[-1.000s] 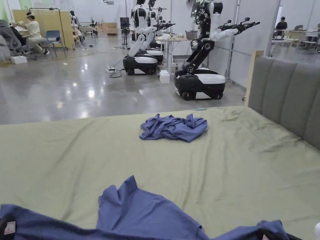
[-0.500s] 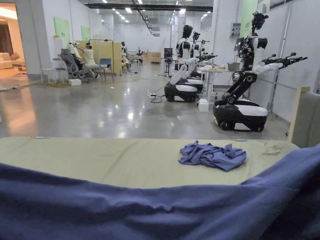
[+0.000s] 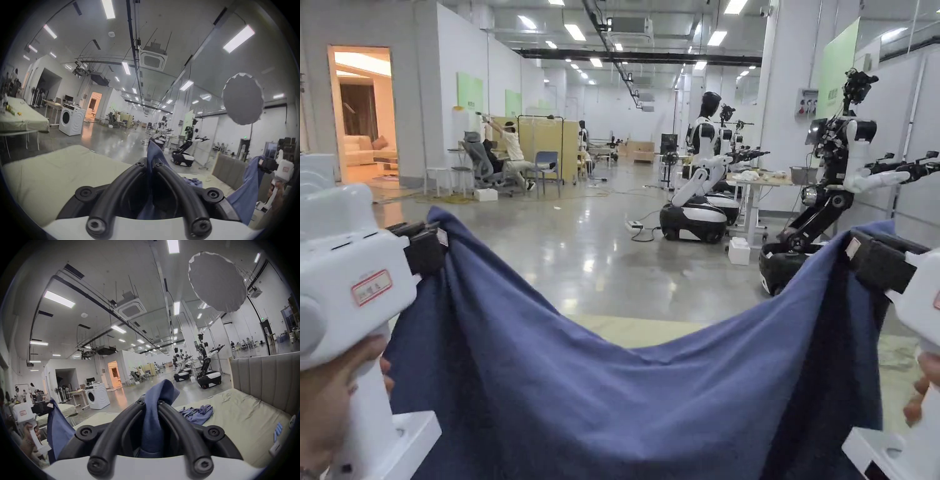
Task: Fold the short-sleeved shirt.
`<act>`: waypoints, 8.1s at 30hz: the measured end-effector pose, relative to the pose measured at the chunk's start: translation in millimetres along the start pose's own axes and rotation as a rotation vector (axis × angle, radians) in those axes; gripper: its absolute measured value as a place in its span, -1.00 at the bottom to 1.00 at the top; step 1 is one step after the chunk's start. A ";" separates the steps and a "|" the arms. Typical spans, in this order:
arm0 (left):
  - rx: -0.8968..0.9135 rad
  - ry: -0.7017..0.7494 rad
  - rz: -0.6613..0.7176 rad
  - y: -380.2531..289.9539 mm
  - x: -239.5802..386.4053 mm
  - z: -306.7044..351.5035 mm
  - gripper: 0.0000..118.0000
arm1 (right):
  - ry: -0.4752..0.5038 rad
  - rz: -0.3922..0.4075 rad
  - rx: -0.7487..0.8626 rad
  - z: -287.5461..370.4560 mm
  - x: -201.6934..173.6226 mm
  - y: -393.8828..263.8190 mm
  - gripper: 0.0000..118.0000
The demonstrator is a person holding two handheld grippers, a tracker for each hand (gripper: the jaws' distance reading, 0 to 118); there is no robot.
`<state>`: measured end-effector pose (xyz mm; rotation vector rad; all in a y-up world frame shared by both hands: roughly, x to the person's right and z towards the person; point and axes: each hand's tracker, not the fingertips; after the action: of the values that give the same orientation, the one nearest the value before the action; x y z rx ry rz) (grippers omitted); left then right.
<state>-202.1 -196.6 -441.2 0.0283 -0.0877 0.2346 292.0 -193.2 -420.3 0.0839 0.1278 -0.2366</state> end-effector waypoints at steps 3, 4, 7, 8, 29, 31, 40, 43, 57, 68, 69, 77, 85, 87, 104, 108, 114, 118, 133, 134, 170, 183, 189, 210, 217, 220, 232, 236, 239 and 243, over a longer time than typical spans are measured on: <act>0.015 -0.022 0.065 38.8 4.6 -52.1 -0.92 | -0.019 0.033 0.040 -58.8 1.6 33.4 -0.89; 0.028 -0.015 0.052 53.5 8.3 -64.6 -0.92 | -0.018 0.005 0.077 -68.8 2.0 48.9 -0.89; 0.130 0.017 -0.008 107.8 14.6 -87.4 -0.92 | 0.024 -0.020 0.226 -90.0 -2.9 103.9 -0.89; 0.175 0.001 0.010 124.3 15.3 -87.9 -0.92 | 0.012 0.002 0.282 -88.7 -5.8 124.3 -0.89; -0.088 -0.154 0.017 -105.8 -34.9 23.7 -0.92 | 0.091 0.145 -0.051 75.2 29.5 -65.3 -0.89; -0.194 -0.163 -0.035 -135.7 -41.3 50.8 -0.92 | 0.060 0.123 -0.164 105.4 38.3 -100.1 -0.89; -0.703 -0.160 -0.301 -213.3 -70.0 166.9 -0.92 | -0.007 0.181 -0.741 211.7 55.6 -188.2 -0.89; -0.814 -0.190 -0.276 -235.1 -91.1 183.6 -0.92 | -0.002 0.201 -0.914 220.7 58.5 -218.9 -0.89; -0.534 -0.114 -0.160 -188.9 -73.5 214.8 0.76 | -0.189 0.207 -0.725 255.2 62.1 -179.1 0.89; -0.203 0.031 -0.236 -166.4 -22.7 261.7 1.00 | -0.192 0.052 -0.344 286.7 30.4 -139.3 -0.54; -0.276 0.020 -0.216 -170.3 -24.8 258.8 0.98 | -0.197 0.016 -0.343 287.4 31.0 -145.1 -0.74; -0.552 0.048 -0.152 -152.0 -52.3 249.4 -1.00 | -0.205 -0.003 -0.402 297.4 36.3 -170.2 -0.88; -0.940 0.128 -0.110 -235.8 -87.5 189.5 1.00 | -0.239 -0.046 -0.422 298.0 49.6 -176.0 -0.88; -1.050 0.132 -0.122 -264.0 -89.1 176.1 1.00 | -0.252 -0.044 -0.449 298.3 51.1 -180.5 -0.88; -0.904 0.114 -0.199 -247.6 -66.6 177.9 -0.90 | -0.275 0.031 -1.123 217.0 103.4 -264.2 0.98; -0.932 0.088 -0.085 -247.5 -69.0 185.8 -0.90 | -0.234 0.016 -1.048 229.4 97.5 -253.6 -0.34; -0.793 0.008 0.079 -196.8 -65.2 149.4 -0.90 | -0.199 0.063 -0.790 202.5 81.2 -171.4 -0.84; -0.751 0.067 0.059 -191.2 -61.2 78.4 -0.90 | -0.211 0.085 -0.776 128.3 97.1 -168.0 -0.84; -0.828 0.103 0.085 -262.5 -72.0 -27.0 0.99 | -0.324 -0.098 -0.886 20.6 151.3 -265.0 1.00; -0.764 0.080 0.094 -250.6 -69.0 -14.3 0.99 | -0.314 -0.083 -0.843 28.6 148.2 -254.6 1.00; -1.187 0.225 -0.115 -298.7 -62.3 -12.7 0.77 | -0.263 0.093 -0.560 205.0 71.9 -208.2 -0.89; -1.085 0.058 -0.091 -270.0 -37.7 25.3 -0.81 | -0.235 -0.068 -1.061 45.4 154.1 -295.1 0.69; -1.086 0.052 -0.084 -265.4 -49.4 20.0 -0.81 | -0.136 -0.050 -1.054 50.2 149.5 -277.3 -0.76; -1.088 0.188 0.039 -253.9 -71.8 202.7 0.62 | -0.190 -0.105 -1.074 247.2 95.1 -255.2 -0.66; -0.755 0.308 -0.088 -178.7 -77.9 220.1 1.00 | -0.274 0.055 -0.747 238.8 89.4 -179.5 1.00; -0.604 0.264 -0.130 -141.6 -68.6 210.7 1.00 | -0.239 0.085 -0.597 230.9 74.6 -139.2 1.00; -0.893 0.058 -0.151 -174.8 -41.3 64.1 -0.94 | -0.120 0.132 -0.742 192.1 54.1 -161.4 -0.94; -0.985 0.121 -0.122 -199.9 -53.0 -10.4 -0.94 | -0.128 0.119 -0.761 178.5 63.9 -169.9 -0.94; -1.101 0.200 -0.005 -227.2 -72.2 -62.7 0.28 | -0.138 0.110 -0.764 171.1 70.5 -175.4 -0.94; -1.201 0.270 0.035 -271.7 -92.0 -99.5 1.00 | -0.151 0.092 -0.791 165.1 80.8 -188.3 -0.94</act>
<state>-219.5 -478.1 -553.4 -1.1983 0.0510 0.1896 344.1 -410.1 -280.9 -0.7121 0.0601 -0.0871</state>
